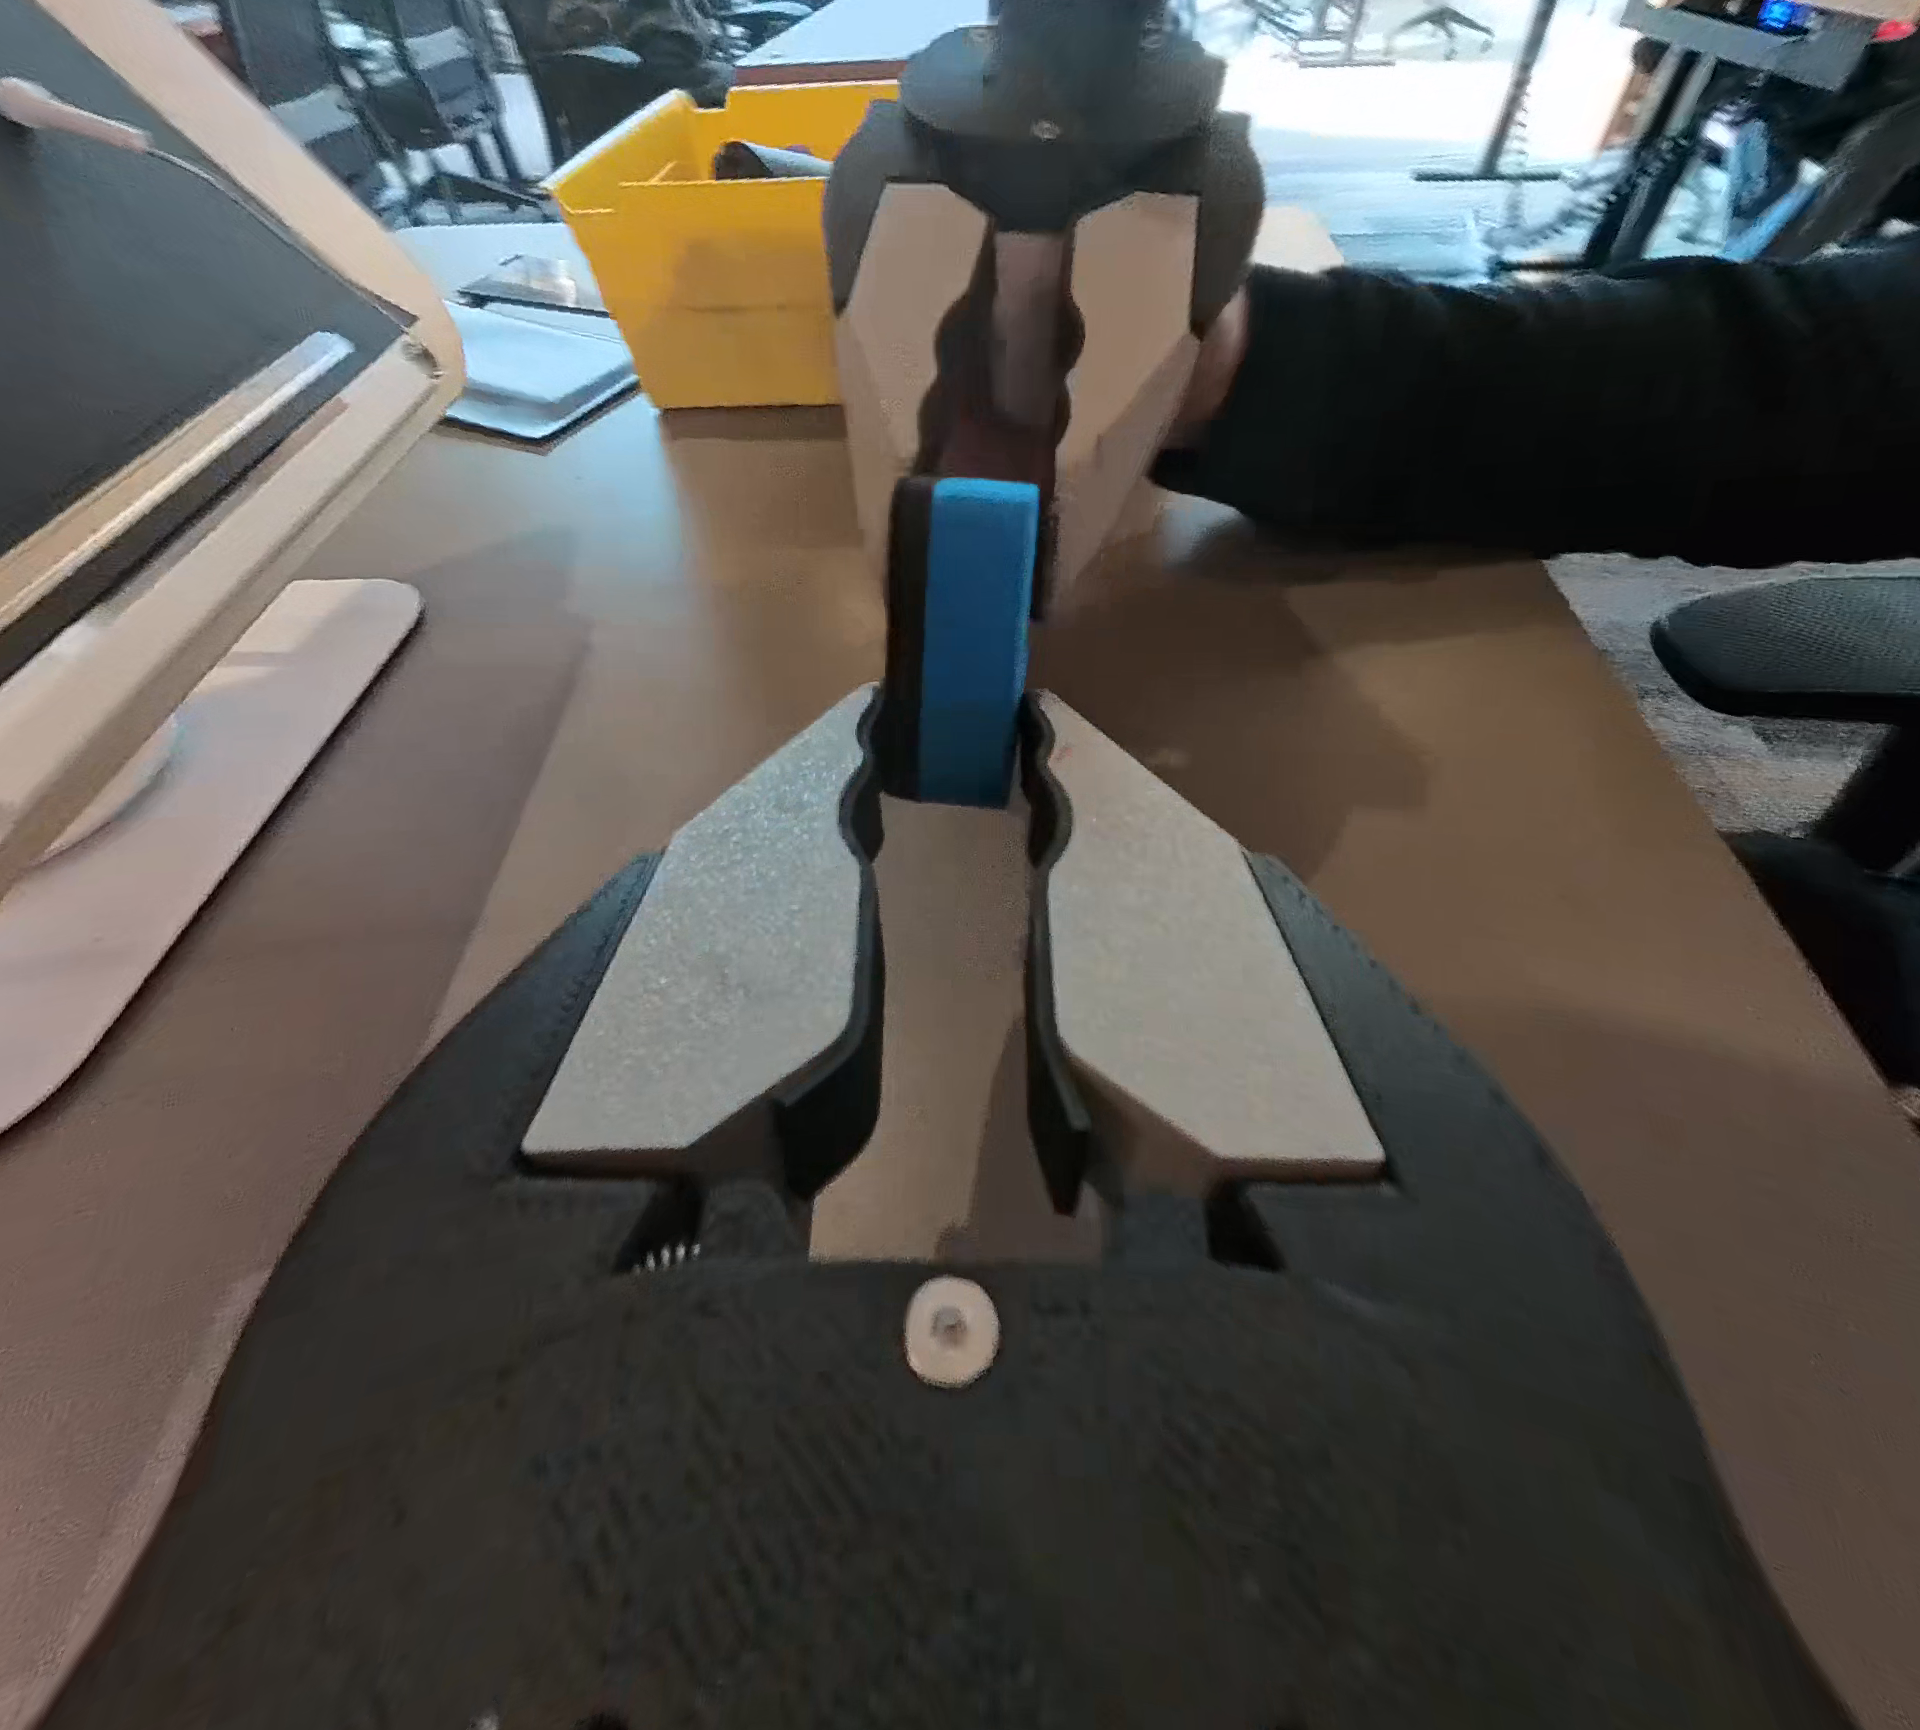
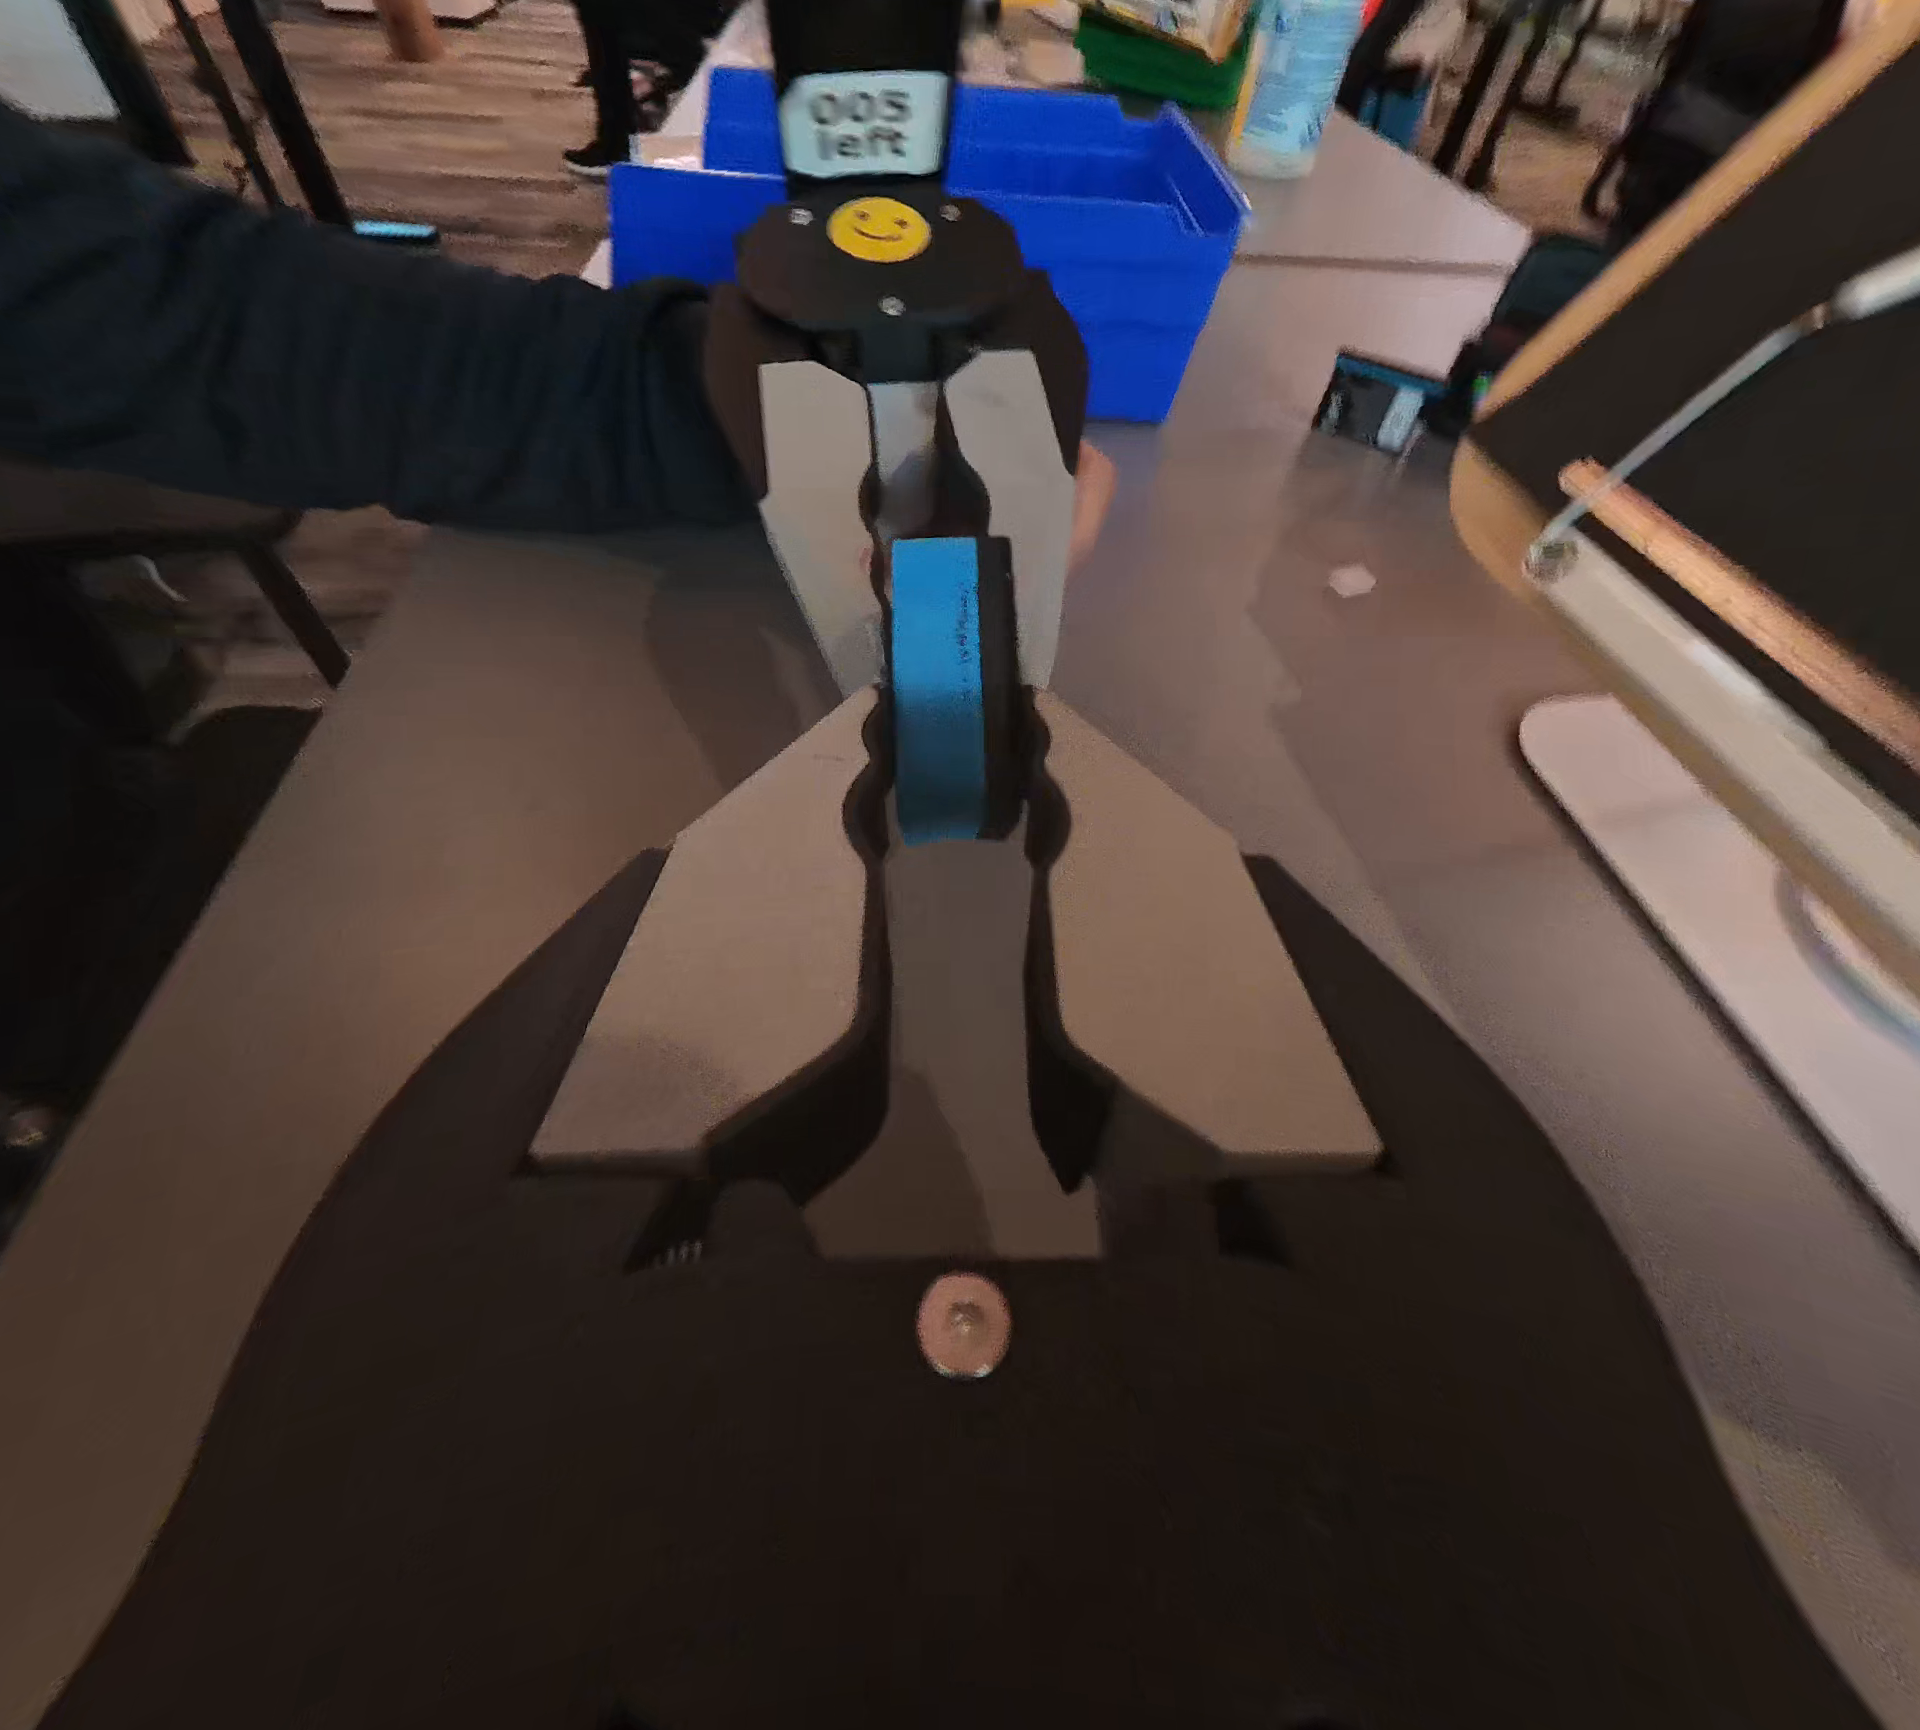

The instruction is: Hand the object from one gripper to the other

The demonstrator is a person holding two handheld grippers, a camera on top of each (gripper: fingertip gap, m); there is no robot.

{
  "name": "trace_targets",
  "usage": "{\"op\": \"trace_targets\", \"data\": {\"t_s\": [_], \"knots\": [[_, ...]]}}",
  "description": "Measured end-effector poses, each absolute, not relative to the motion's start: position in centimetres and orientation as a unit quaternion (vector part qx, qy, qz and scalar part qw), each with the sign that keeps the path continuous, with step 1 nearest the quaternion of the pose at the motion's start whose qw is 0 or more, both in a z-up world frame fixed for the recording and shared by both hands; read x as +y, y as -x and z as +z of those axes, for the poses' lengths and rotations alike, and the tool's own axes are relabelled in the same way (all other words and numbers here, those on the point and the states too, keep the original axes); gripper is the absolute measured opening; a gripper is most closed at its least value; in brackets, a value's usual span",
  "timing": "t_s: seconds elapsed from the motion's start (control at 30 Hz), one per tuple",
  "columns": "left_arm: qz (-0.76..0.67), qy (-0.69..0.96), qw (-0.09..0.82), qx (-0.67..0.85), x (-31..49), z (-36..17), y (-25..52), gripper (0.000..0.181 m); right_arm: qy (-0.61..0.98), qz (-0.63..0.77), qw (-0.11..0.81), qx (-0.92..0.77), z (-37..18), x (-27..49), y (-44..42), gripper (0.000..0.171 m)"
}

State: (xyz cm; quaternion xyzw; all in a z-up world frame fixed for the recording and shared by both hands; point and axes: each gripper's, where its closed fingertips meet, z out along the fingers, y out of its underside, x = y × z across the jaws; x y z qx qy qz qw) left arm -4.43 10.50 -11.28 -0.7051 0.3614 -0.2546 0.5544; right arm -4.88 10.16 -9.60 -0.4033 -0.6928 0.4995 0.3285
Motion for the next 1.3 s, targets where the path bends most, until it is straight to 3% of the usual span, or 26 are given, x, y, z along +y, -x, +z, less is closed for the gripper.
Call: {"op": "trace_targets", "data": {"t_s": [0.17,0.37,0.57,0.7,0.77,0.87,0.9,1.07,1.13,1.23,1.3], "knots": [[-0.083,0.705,0.601,0.367,12.6,-11.7,7.3,0.050,0.540,0.579,0.250,-0.558,-9.2,14.9,5.5,0.018],[0.273,0.612,0.571,0.475,14.1,-13.0,8.0,0.056,0.604,0.692,0.049,-0.392,-9.3,16.5,4.9,0.019],[0.404,0.489,0.594,0.496,14.0,-10.3,6.8,0.049,0.614,0.708,-0.072,-0.342,-10.0,14.8,4.9,0.019],[0.437,0.440,0.580,0.528,13.7,-10.6,5.7,0.034,0.614,0.707,-0.105,-0.335,-10.6,13.3,5.7,0.019],[0.425,0.458,0.579,0.523,13.7,-10.5,6.0,0.024,0.606,0.711,-0.092,-0.345,-10.5,13.4,5.8,0.021],[0.293,0.560,0.616,0.470,13.6,-9.8,6.7,0.021,0.624,0.679,0.011,-0.387,-10.8,15.5,5.8,0.061],[0.232,0.590,0.630,0.449,13.5,-9.7,6.7,0.021,0.615,0.677,0.045,-0.402,-10.3,16.0,5.6,0.063],[-0.016,0.677,0.653,0.340,13.3,-9.0,7.0,0.021,0.523,0.672,0.124,-0.509,-7.7,13.4,4.7,0.063],[-0.136,0.698,0.622,0.328,12.5,-9.5,6.1,0.021,0.506,0.649,0.169,-0.542,-7.7,12.6,5.1,0.058],[-0.256,0.689,0.603,0.309,11.4,-9.1,4.8,0.022,0.481,0.615,0.226,-0.583,-7.9,11.6,5.4,0.037],[-0.255,0.690,0.611,0.291,11.9,-8.9,5.2,0.022,0.484,0.601,0.236,-0.590,-8.1,11.7,5.5,0.026]]}}
